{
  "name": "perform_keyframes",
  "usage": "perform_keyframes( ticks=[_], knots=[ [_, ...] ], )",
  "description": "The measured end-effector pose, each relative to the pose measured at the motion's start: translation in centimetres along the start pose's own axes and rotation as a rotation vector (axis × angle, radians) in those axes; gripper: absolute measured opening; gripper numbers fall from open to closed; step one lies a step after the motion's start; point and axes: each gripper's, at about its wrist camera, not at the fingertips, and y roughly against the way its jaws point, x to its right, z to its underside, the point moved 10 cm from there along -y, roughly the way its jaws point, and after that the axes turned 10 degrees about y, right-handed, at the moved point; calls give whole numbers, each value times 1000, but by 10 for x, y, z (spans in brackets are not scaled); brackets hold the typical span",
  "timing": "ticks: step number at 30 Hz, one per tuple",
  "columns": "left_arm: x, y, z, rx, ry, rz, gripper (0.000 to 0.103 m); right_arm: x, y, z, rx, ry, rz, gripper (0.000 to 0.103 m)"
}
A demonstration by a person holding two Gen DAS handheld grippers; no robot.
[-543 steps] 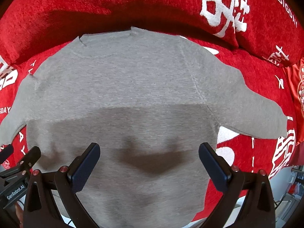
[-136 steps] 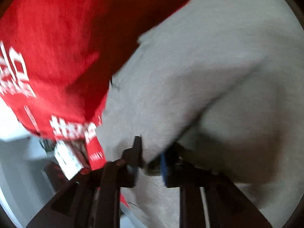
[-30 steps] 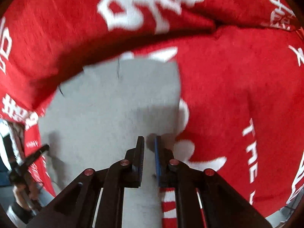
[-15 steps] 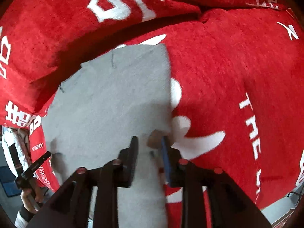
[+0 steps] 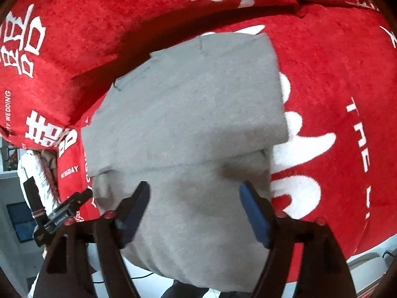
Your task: Fold small clothes
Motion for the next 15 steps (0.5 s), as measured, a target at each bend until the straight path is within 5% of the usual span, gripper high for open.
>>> perform_keyframes(
  ticks=[3,5,15],
  knots=[
    [0,1,8,-19,30,16,102,-7,3,3,20,9,-11,89],
    [-1,1,11,-26,41,13,102,-12,4,4,39,27,-14,103],
    [10,-4,23,-63,-46,-23,102,-23,-13,22,-39,37,-74,103]
  ],
)
